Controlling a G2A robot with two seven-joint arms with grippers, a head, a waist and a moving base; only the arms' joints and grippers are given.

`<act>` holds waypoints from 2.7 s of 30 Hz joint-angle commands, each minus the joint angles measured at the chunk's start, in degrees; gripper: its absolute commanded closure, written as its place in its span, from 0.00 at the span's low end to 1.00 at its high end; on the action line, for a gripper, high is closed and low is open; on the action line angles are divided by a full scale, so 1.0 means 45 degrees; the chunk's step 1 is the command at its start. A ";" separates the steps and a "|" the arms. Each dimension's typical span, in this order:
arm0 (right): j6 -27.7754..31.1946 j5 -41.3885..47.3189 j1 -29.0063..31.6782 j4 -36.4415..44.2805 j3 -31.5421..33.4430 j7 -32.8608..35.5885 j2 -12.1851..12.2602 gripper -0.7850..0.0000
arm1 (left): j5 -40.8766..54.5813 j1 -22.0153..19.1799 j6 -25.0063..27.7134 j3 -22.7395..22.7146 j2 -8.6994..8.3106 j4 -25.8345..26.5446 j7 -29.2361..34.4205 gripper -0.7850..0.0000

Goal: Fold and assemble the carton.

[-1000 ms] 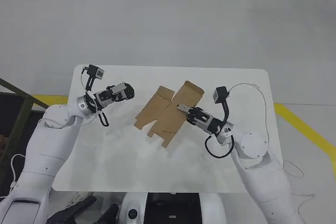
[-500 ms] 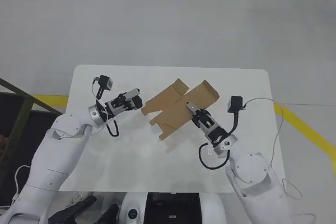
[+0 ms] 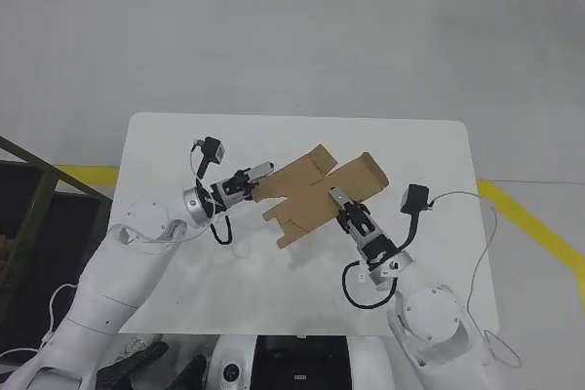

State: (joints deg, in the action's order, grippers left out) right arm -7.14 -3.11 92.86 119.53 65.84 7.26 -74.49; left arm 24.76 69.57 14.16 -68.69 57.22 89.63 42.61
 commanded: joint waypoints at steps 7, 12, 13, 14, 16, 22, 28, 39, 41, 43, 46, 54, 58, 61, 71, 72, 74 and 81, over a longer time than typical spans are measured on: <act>-0.0158 -0.0366 0.0034 -0.0209 -0.0067 0.0061 0.0009 1.00 | 0.0796 -0.0320 -0.0931 0.0167 0.0123 -0.0480 0.0357 0.75; -0.0083 -0.0579 -0.0037 -0.0340 -0.0087 -0.0283 -0.0015 1.00 | 0.1179 -0.0483 -0.1455 0.0197 0.0179 -0.0671 0.0632 0.99; -0.0073 -0.0650 -0.0057 -0.0357 -0.0103 -0.0333 -0.0019 1.00 | 0.1278 -0.0504 -0.1544 0.0208 0.0191 -0.0697 0.0702 1.00; -0.0094 -0.0729 -0.0078 -0.0375 -0.0122 -0.0351 -0.0021 1.00 | 0.1388 -0.0524 -0.1597 0.0219 0.0205 -0.0712 0.0771 1.00; -0.0141 -0.0861 -0.0124 -0.0382 -0.0158 -0.0363 -0.0026 1.00 | 0.1471 -0.0564 -0.1646 0.0232 0.0228 -0.0734 0.0844 1.00; -0.0264 -0.1077 -0.0239 -0.0399 -0.0230 -0.0285 -0.0039 1.00 | 0.1982 -0.0698 -0.1684 0.0251 0.0319 -0.0850 0.0992 1.00; -0.0491 -0.1106 -0.0317 -0.0324 -0.0062 0.0032 -0.0021 0.00 | 0.1657 -0.0941 -0.1290 -0.0031 0.0322 -0.1103 0.1110 1.00; 0.1137 0.1320 -0.0428 -0.1132 0.1716 0.3269 0.0227 0.00 | 0.2350 -0.2223 -0.1896 -0.1124 0.0057 -0.2955 0.5248 1.00; 0.2005 0.1479 -0.0624 -0.1647 0.1988 0.4301 0.0307 0.00 | 0.2567 -0.2430 -0.2298 -0.1244 0.0021 -0.3385 0.5790 1.00; 0.2811 0.1662 -0.0852 -0.2187 0.2167 0.5280 0.0375 0.00 | 0.2933 -0.2616 -0.2659 -0.1343 0.0001 -0.3700 0.6322 1.00; 0.3690 0.2125 -0.1283 -0.3008 0.2299 0.6356 0.0437 0.00 | 0.2956 -0.2827 -0.3017 -0.1371 -0.0047 -0.3994 0.7115 1.00; 0.5327 0.3559 -0.3015 -0.4935 0.1839 0.9110 0.0490 0.00 | 0.2572 -0.3078 -0.3490 -0.1147 -0.0118 -0.4358 0.8273 1.00; 0.5443 0.3836 -0.3661 -0.5616 0.1373 0.9952 0.0482 0.00 | 0.2583 -0.3141 -0.3501 -0.1097 -0.0126 -0.4510 0.8394 1.00; 0.5550 0.4027 -0.3933 -0.5919 0.1076 1.0174 0.0464 0.13 | 0.2474 -0.3235 -0.3533 -0.1033 -0.0138 -0.4574 0.8541 1.00; 0.5748 0.4632 -0.4353 -0.6205 0.0628 1.0991 0.0504 0.56 | 0.2396 -0.3512 -0.3476 -0.0766 -0.0129 -0.4840 0.8853 1.00; 0.5713 0.4641 -0.4375 -0.6209 0.0623 1.1035 0.0516 0.59 | 0.2417 -0.3533 -0.3467 -0.0740 -0.0125 -0.4846 0.8880 1.00; 0.5656 0.4688 -0.4416 -0.6215 0.0589 1.1181 0.0539 0.70 | 0.2439 -0.3564 -0.3446 -0.0696 -0.0119 -0.4878 0.8882 1.00; 0.5466 0.4679 -0.4604 -0.6291 0.0381 1.1447 0.0594 0.85 | 0.2514 -0.3649 -0.3213 -0.0611 -0.0108 -0.4817 0.8914 1.00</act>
State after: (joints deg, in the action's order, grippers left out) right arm 17.56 17.82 72.26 91.27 67.68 58.71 -71.83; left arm 36.02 53.19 -0.53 -71.46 56.73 67.84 82.59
